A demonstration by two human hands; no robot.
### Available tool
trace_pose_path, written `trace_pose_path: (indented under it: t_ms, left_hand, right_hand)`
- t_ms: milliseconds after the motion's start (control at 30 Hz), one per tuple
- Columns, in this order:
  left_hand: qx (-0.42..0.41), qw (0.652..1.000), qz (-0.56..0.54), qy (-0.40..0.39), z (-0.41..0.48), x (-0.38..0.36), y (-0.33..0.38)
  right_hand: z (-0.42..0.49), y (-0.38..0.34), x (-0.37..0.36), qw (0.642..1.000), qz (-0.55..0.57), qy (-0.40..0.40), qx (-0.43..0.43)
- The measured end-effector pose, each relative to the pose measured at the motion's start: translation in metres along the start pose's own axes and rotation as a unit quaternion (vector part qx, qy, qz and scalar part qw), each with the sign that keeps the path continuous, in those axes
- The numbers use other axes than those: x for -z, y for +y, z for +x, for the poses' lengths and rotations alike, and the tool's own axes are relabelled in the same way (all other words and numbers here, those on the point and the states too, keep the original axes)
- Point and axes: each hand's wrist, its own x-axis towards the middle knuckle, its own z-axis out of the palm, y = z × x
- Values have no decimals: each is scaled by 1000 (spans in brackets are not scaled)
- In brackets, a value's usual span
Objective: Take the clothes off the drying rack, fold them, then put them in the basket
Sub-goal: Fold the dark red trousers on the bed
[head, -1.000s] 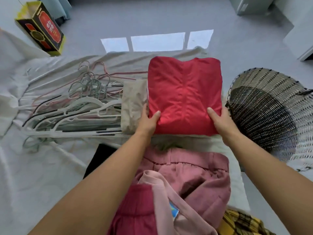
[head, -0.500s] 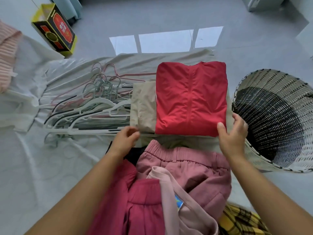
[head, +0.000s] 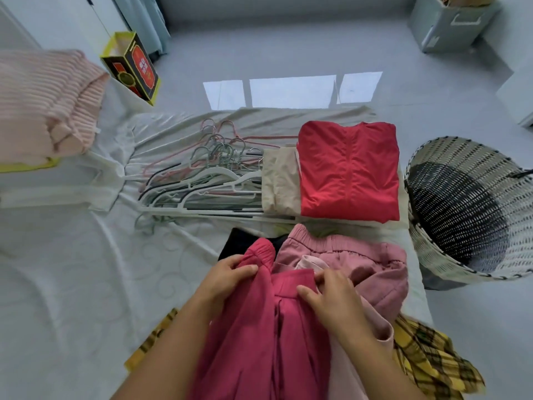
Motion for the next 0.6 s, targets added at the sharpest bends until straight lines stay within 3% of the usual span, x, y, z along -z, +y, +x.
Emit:
trace_pose_path:
  t_ms: [133, 267, 400, 500, 533, 600]
  left_hand:
    - [-29, 987, -155, -38, -41, 27, 19]
    - [-84, 979, -175, -67, -97, 77, 29]
    - [-123, 984, -125, -31, -157, 106, 33]
    - [-175, 976, -127, 17, -205, 120, 24]
    - [-193, 972, -129, 28, -221, 122, 21]
    - [-230, 964, -120, 49, -258, 123, 17]
  right_hand:
    - [-15, -8, 18, 983, 171, 67, 9]
    - [-56, -20, 36, 923, 376, 77, -17]
    - [-98, -29, 54, 877, 474, 64, -47]
    - [-146, -29, 74, 844, 536, 0, 10]
    - [-163, -27, 80, 841, 539, -23, 32]
    - [-200, -24, 89, 872, 486, -38, 47]
